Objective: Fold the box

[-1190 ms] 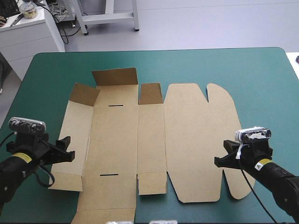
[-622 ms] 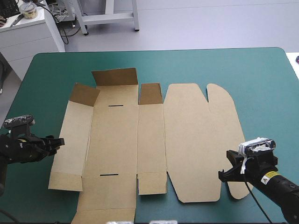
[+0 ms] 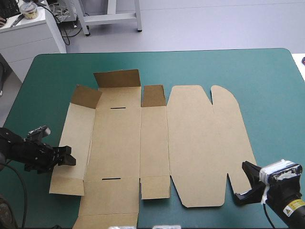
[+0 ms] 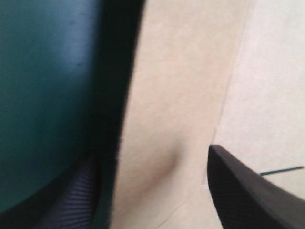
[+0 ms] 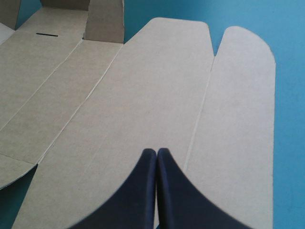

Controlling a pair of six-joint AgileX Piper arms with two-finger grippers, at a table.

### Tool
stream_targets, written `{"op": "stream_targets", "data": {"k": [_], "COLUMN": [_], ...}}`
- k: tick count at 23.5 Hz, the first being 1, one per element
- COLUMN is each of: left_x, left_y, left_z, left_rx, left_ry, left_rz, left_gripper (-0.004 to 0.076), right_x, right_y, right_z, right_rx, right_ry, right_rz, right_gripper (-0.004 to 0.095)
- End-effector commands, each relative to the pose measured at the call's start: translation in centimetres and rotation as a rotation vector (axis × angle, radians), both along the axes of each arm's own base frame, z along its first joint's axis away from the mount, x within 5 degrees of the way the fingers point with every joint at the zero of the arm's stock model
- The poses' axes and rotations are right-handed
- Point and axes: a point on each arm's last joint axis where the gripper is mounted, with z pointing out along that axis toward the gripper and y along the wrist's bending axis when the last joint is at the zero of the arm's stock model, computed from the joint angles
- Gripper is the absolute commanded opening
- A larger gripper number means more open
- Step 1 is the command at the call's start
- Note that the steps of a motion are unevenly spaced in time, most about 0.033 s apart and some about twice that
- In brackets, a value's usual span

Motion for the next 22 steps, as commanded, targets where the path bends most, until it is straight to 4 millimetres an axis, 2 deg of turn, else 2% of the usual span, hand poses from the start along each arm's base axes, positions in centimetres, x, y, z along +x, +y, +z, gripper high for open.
{"op": "stream_targets", "data": {"k": [1,4,6,7,10,15,17,21,22], "left_x": [0.5,0.5,0.5,0.4,0.3,0.1,0.7,3.4,4.9], "left_y": [-1.5,-2.0,-2.2,-2.2,-2.7,-3.8,-4.0,-4.8,-5.2], "left_z": [1.9,2.0,1.9,1.8,1.7,1.7,2.6,5.7,6.8], "left_rx": [-0.151,-0.171,-0.160,-0.143,-0.140,-0.118,-0.039,0.365,0.534], "left_ry": [-0.104,-0.113,-0.098,-0.078,-0.052,0.006,0.018,-0.005,-0.003], "left_rz": [-0.085,-0.131,-0.137,-0.129,-0.157,-0.219,-0.236,-0.346,-0.409], "left_gripper": [0.0449,0.0387,0.0314,0.0204,0.0013,-0.0009,-0.0010,-0.0010,-0.0010], "right_x": [-0.8,-1.3,-1.5,-1.5,-1.6,-1.6,-1.7,-1.9,-1.9], "right_y": [-0.5,-0.8,-0.9,-0.9,-0.9,-1.0,-1.1,-1.1,-1.1], "right_z": [1.5,1.5,1.4,1.2,1.0,0.8,0.6,0.1,-0.1], "right_rx": [0.007,-0.011,-0.027,-0.036,-0.042,-0.082,-0.097,-0.098,-0.097], "right_ry": [-0.128,-0.151,-0.145,-0.125,-0.107,-0.107,-0.092,-0.030,-0.008], "right_rz": [-0.027,-0.032,-0.033,-0.030,-0.027,-0.033,-0.034,-0.026,-0.025], "right_gripper": [-0.0018,-0.0019,-0.0018,-0.0018,-0.0018,-0.0019,-0.0019,-0.0019,-0.0019]}}
